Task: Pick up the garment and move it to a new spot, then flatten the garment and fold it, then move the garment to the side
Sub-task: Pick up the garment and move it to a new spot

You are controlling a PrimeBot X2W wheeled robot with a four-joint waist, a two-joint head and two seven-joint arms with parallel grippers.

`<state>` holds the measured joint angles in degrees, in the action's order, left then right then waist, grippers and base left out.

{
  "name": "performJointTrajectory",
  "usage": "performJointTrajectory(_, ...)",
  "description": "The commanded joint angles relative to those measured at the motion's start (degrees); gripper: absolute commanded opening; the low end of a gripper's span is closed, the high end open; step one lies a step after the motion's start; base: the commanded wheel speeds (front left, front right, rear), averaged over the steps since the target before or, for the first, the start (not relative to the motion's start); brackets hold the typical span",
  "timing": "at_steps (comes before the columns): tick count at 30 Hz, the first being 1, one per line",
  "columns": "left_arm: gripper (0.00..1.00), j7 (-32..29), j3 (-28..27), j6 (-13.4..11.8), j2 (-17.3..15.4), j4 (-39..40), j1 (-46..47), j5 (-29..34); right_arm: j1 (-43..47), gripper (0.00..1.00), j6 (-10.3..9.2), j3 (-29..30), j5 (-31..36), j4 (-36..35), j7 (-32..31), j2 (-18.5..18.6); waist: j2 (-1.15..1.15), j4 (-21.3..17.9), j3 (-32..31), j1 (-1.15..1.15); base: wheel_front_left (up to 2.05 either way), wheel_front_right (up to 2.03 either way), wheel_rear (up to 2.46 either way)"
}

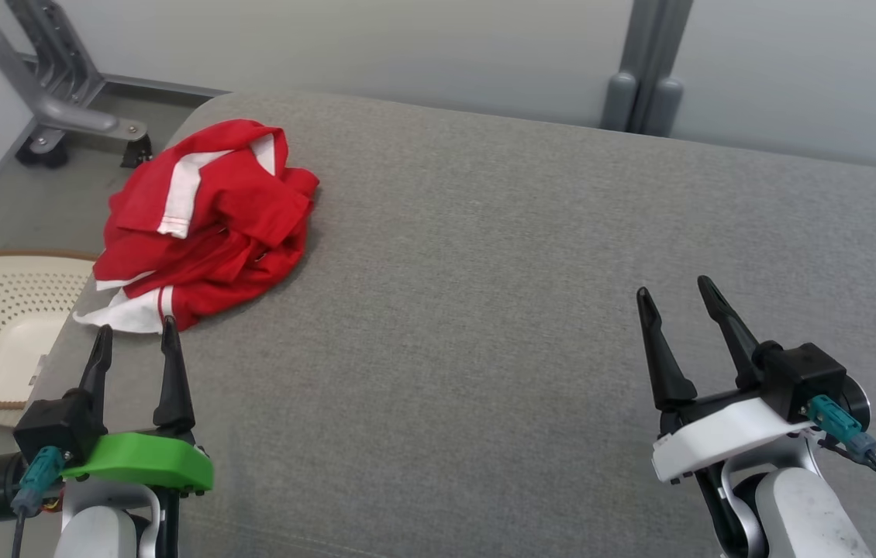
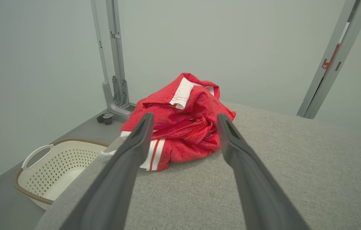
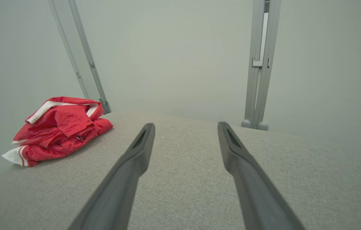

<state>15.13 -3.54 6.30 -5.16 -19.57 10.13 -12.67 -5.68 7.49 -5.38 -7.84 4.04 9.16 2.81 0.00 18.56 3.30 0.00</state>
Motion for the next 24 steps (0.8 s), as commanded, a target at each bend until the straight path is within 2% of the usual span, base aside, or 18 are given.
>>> performJointTrajectory(1, 1.0, 0.02, -0.22, 0.13, 0.09, 0.21, -0.38, 0.64, -0.42, 1.0, 0.0, 0.03, -0.09, 0.08, -0.14, 0.17, 0.0, 3.08, 0.46, 0.0, 0.0, 0.0, 0.0)
performJointTrajectory(11, 1.0, 0.02, -1.22, 0.53, 0.74, 1.02, 2.26, 0.86, -1.56, 1.0, 0.0, -0.44, 0.16, -0.92, -1.28, 0.18, 0.0, 3.89, 3.53, 0.0, 0.0, 0.0, 0.0)
performJointTrajectory(17, 1.0, 0.02, -0.67, 0.76, 1.31, -0.18, 9.82, -0.27, -4.37, 1.0, 0.0, -0.24, 0.82, -4.3, -3.77, 2.25, 0.0, 3.1, 11.29, 0.0, 0.0, 0.0, 0.0)
performJointTrajectory(24, 1.0, 0.02, 0.5, 1.13, -1.49, -11.53, 23.34, -2.21, -8.74, 1.0, 0.0, -1.62, 0.36, -7.9, -6.41, 5.7, 0.0, -0.19, 21.21, 0.0, 0.0, 0.0, 0.0)
